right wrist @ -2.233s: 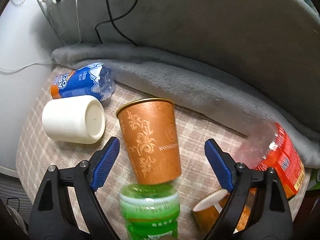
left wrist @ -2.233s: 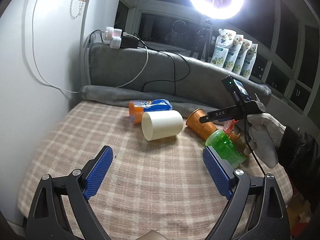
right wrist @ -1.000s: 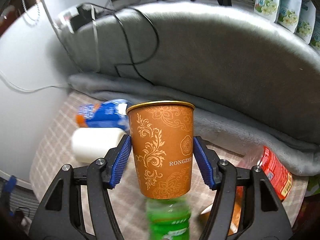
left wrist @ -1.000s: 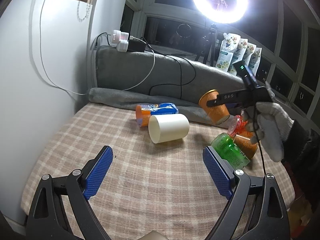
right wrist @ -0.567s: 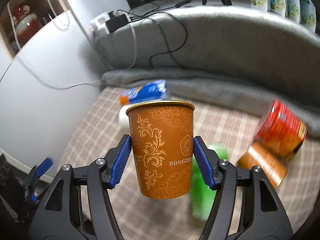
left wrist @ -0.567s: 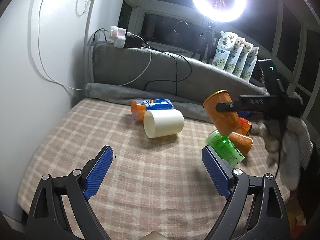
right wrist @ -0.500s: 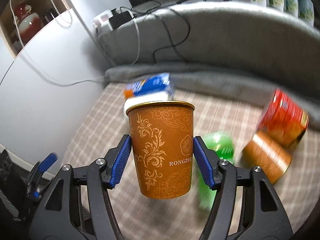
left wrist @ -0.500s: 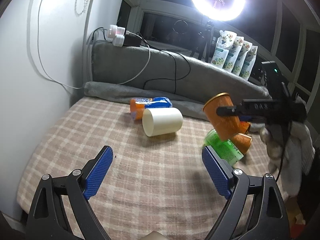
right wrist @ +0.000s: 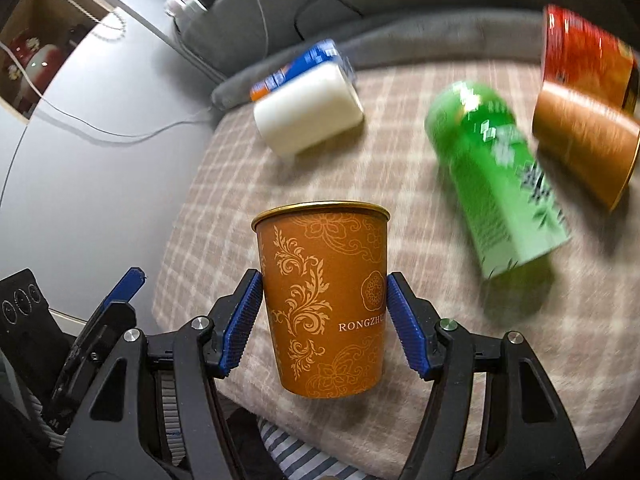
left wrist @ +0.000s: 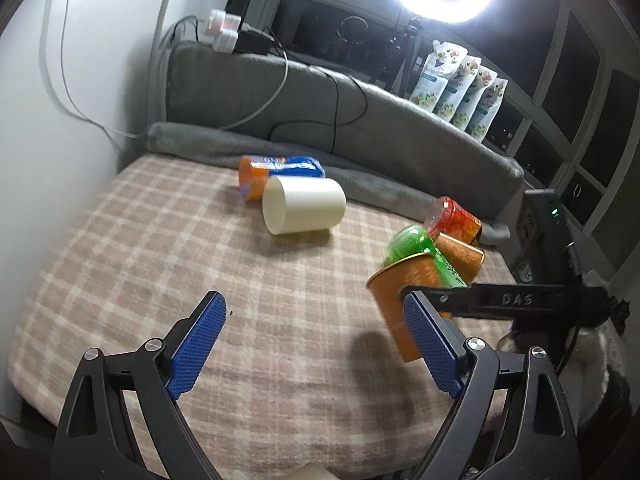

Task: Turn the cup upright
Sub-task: 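Lift the orange cup with the right gripper and rotate it upright, then set the upright orange cup on the table and open the right gripper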

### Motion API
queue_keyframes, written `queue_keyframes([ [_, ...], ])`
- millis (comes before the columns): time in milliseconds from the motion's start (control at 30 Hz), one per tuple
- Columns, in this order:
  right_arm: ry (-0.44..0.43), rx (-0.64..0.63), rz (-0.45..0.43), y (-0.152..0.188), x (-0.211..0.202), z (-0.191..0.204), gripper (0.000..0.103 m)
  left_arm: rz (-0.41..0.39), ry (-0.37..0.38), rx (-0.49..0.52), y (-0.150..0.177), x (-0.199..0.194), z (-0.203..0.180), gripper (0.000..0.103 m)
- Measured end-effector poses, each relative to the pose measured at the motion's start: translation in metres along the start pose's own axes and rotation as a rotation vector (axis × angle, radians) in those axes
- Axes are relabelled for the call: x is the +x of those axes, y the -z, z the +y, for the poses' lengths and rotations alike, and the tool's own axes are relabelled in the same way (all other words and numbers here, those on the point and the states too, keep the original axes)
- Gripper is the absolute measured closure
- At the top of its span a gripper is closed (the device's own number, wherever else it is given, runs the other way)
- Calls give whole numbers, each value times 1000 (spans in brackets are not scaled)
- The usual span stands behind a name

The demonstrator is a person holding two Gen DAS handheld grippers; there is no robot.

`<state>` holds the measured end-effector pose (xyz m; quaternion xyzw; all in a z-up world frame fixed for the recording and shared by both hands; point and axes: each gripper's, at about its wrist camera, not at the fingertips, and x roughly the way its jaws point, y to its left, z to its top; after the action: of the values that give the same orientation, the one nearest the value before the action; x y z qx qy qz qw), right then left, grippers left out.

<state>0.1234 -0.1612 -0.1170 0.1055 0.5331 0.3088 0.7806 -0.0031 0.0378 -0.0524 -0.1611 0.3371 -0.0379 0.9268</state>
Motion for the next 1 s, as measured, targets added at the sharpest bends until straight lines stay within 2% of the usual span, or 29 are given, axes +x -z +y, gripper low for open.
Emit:
queue_keyframes([
  [167,10,9,17,4,10,-2,36,43,33,-31,3,6,2,13],
  [567,41,-5,33,5,18,0,35,63,31,-9,5,11,-5,14],
  [667,46,-14,33,5,17,0,29,66,32,-8,5,12,-6,14],
  [867,50,-36,-19,3,0,1,29,75,34,-4,4,16,-8,14],
  [1000,91,-70,-103,1,-21,2,28,102,62,-15,2,23,-9,16],
])
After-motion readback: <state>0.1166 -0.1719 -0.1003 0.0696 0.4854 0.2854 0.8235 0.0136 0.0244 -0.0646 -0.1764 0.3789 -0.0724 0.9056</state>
